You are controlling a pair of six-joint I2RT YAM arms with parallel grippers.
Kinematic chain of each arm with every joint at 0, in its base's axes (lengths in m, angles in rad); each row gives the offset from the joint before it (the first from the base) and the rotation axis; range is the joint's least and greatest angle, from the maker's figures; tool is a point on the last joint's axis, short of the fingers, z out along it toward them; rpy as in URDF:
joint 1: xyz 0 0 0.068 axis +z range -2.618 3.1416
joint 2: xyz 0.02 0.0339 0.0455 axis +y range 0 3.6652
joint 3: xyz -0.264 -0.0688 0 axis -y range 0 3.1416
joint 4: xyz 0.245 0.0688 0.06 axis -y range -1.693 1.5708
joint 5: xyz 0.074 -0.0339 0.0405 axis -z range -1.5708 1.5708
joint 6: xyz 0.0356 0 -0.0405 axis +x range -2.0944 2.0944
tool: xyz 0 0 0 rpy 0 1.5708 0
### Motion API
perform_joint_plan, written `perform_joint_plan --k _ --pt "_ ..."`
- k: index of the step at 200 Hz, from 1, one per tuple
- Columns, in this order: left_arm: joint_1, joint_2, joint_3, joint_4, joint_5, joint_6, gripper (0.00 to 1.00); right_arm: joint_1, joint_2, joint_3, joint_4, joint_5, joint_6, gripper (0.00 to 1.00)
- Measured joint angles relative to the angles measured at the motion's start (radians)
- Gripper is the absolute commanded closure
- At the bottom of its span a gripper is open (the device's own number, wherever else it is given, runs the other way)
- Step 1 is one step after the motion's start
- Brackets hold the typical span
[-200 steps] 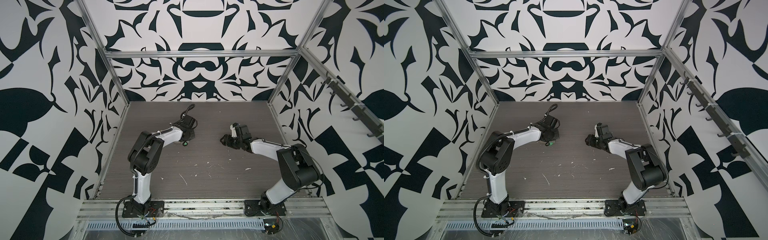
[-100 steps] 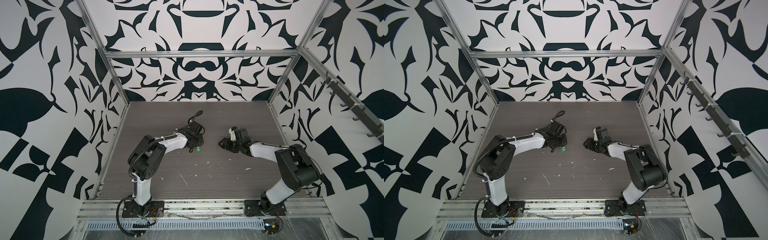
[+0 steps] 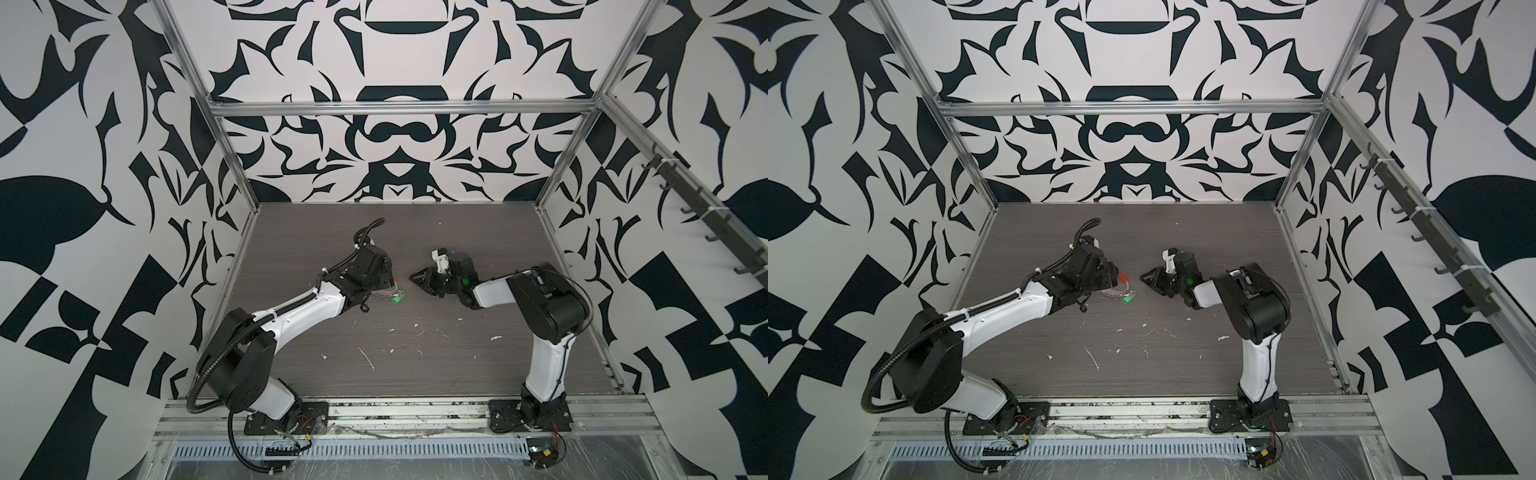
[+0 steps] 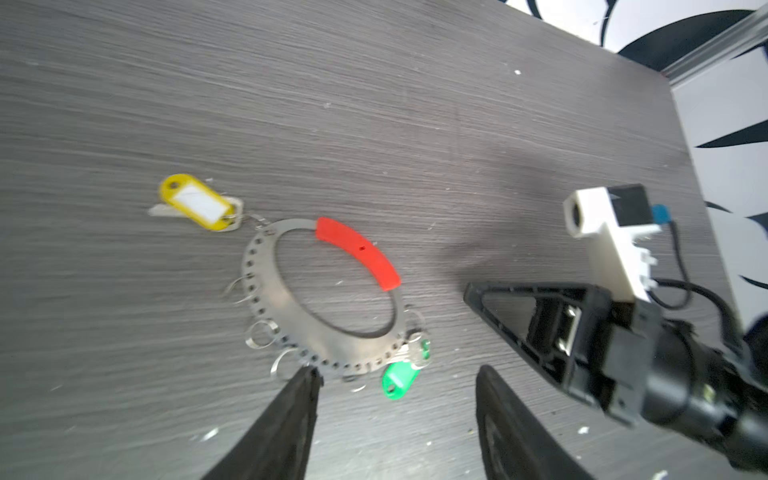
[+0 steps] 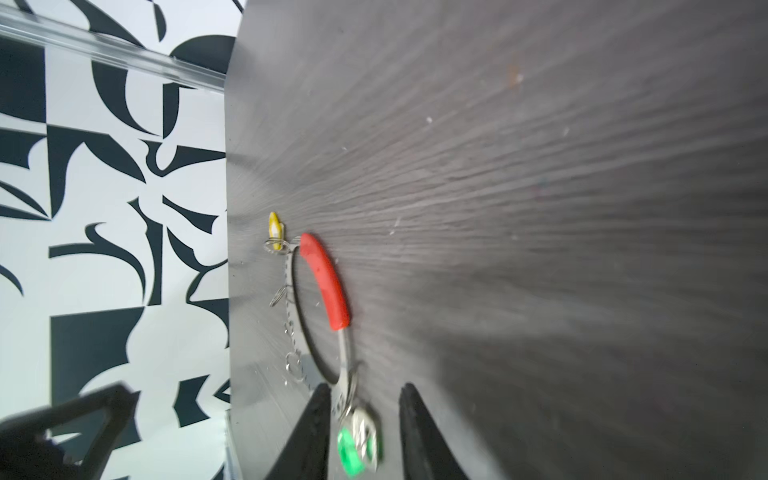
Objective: Remove the keys from the keyring
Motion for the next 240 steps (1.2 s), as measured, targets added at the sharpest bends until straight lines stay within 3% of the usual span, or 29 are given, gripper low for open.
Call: perform_joint_plan --k 41,107,152,194,240 --pt "0.000 -0.039 -0.050 -0.011 -0.051 0.011 0.33 0.041 0.063 0.026 0.085 -0.012 0.085 0.73" --pt "0.009 -0.059 -0.059 -0.011 -0.089 0.014 0.32 0.088 0.022 0.029 -0.016 0.043 0.082 0.73" --pt "0.012 -0.059 -0.059 -0.011 -0.090 0.014 0.32 0.097 0.020 0.029 -0.031 0.052 0.079 0.82" --pt "0.014 -0.059 -0.059 -0.018 -0.087 0.014 0.32 0.097 0.020 0.029 -0.034 0.055 0.068 1.00" --pt "0.016 -0.061 -0.059 -0.033 -0.079 0.016 0.32 0.097 0.005 0.029 -0.058 0.051 0.025 1.00"
